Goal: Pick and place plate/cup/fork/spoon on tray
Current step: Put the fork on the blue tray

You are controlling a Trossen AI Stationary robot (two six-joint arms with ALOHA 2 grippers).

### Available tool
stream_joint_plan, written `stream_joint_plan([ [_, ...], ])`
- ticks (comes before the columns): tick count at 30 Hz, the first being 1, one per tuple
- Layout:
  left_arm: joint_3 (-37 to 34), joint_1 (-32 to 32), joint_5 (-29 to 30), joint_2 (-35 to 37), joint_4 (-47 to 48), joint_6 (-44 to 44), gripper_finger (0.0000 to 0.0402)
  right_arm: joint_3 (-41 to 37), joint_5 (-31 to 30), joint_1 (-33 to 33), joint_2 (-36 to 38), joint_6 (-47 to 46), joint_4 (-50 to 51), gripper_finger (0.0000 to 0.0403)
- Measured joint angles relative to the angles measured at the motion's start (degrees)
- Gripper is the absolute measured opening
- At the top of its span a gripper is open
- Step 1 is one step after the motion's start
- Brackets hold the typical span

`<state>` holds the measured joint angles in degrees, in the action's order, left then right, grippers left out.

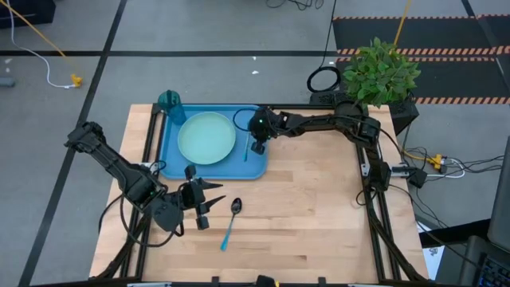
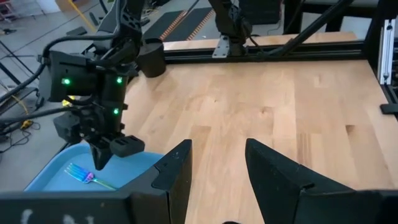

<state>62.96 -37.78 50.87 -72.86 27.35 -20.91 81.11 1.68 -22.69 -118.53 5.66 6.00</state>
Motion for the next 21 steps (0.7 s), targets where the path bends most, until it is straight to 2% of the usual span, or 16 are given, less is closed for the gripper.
stream_joint_plan([
  [3,0.0,0.0,0.0,0.0,0.07,-0.07,0.0152,-0.05,-1.41,1.64,-0.26,-2.79,0.41,0.0002],
  [11,0.0,0.66,-0.02,0.0,-0.1,-0.37,0.0152,0.01,-11.74,8.08,-0.14,-11.9,1.69,0.0005],
  [14,0.0,1.15,-0.02,0.0,-0.1,-0.58,0.0152,0.0,-12.24,9.69,-0.14,-14.49,3.25,0.0014],
  [21,0.0,1.44,-0.02,0.0,-0.35,-0.84,0.0152,0.03,-11.34,12.87,-1.69,-13.93,-0.37,0.0026],
])
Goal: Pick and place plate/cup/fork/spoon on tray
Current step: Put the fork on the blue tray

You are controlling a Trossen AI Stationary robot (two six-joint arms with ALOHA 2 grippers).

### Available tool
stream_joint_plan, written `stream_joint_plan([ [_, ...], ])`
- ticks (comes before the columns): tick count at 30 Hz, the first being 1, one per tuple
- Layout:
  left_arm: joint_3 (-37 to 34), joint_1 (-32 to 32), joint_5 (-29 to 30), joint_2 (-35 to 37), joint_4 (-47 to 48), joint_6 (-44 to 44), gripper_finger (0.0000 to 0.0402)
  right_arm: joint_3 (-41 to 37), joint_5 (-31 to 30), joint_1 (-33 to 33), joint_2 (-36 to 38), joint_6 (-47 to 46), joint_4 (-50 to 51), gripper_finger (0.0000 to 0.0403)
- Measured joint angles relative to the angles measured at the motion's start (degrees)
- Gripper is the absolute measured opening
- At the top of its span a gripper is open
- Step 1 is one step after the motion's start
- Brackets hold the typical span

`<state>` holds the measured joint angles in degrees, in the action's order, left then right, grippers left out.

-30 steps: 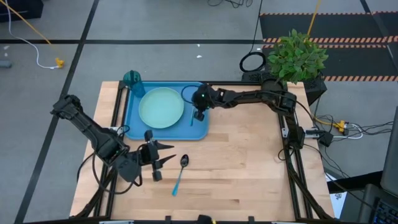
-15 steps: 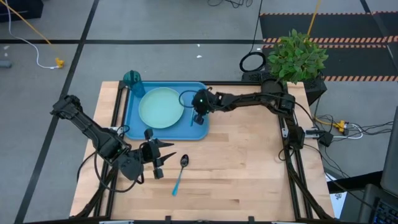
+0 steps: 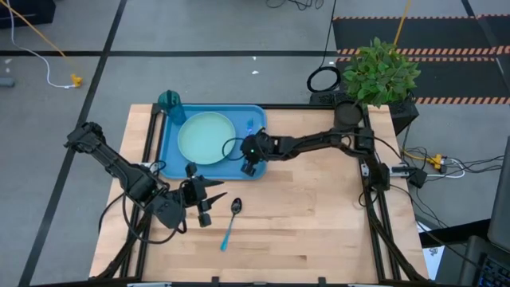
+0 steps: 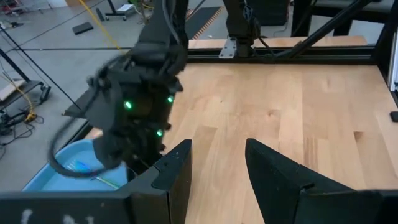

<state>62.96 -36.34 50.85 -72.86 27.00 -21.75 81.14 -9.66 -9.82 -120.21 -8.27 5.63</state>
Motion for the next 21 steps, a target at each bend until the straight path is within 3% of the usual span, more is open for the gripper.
stream_joint_plan([
  [9,0.01,0.0,0.0,0.0,-0.52,0.44,0.0152,0.01,0.7,0.68,-2.41,1.45,-1.44,0.0017],
  [21,0.0,0.0,0.0,0.0,-0.52,1.06,0.0152,0.03,3.97,2.1,-2.48,13.5,-2.43,0.0017],
])
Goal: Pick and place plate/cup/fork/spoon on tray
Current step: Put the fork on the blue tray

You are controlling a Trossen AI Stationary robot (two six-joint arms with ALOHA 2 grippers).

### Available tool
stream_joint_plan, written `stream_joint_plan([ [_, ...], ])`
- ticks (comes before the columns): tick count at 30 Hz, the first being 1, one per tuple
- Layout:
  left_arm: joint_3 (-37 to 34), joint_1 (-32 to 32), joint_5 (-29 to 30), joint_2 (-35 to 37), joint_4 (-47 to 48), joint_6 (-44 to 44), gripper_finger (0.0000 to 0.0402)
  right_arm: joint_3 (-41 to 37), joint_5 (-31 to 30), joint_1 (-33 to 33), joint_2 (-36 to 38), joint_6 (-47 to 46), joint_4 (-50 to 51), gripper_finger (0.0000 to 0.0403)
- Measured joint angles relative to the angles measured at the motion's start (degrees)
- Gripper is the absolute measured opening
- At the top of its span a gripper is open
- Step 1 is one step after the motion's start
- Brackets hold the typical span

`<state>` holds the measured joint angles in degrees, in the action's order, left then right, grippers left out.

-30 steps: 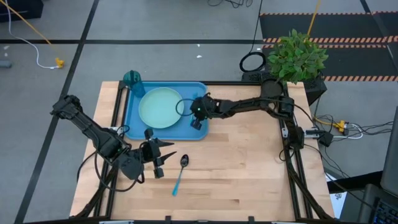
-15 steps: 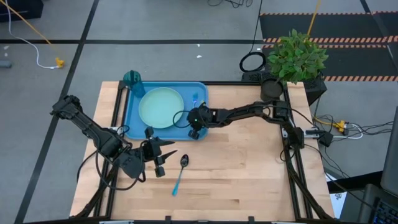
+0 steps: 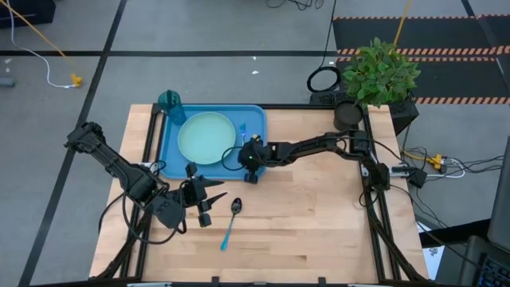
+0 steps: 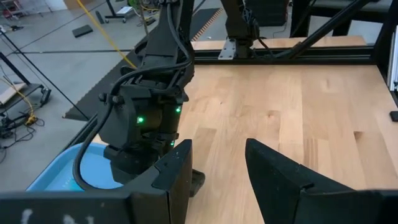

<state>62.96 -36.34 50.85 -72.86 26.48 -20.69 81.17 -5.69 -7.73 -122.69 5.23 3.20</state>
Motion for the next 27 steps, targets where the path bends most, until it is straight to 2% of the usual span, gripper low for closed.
stream_joint_plan([
  [27,0.0,0.02,0.0,0.0,-0.17,-0.57,0.0152,-0.02,-0.18,-2.39,-0.04,1.51,0.35,0.0017],
])
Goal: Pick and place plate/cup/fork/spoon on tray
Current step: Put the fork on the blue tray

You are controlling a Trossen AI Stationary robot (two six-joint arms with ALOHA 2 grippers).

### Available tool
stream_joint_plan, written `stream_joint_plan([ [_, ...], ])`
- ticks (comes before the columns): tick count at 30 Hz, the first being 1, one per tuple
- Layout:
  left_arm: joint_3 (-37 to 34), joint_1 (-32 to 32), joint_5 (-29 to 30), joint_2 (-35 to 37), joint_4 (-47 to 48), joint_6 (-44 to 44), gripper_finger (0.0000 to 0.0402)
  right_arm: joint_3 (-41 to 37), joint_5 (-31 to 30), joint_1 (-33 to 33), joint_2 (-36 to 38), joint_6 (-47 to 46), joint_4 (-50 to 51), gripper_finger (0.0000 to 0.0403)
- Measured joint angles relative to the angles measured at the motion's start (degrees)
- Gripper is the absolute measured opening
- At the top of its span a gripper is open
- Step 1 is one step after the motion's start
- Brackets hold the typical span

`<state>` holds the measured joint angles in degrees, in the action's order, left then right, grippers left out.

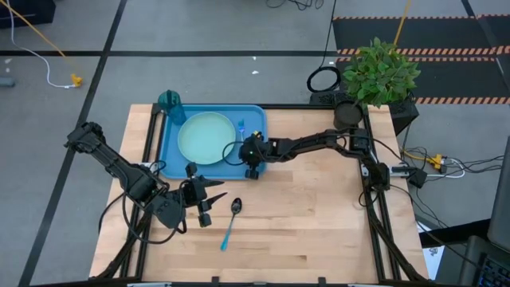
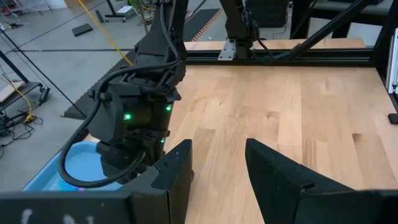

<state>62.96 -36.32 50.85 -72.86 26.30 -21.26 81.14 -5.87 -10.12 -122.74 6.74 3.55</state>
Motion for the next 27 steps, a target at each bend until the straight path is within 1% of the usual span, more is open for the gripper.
stream_joint_plan([
  [27,0.01,0.0,0.0,0.0,0.0,0.02,0.0152,-0.07,-0.51,-0.06,0.0,-1.33,-1.44,0.0017],
])
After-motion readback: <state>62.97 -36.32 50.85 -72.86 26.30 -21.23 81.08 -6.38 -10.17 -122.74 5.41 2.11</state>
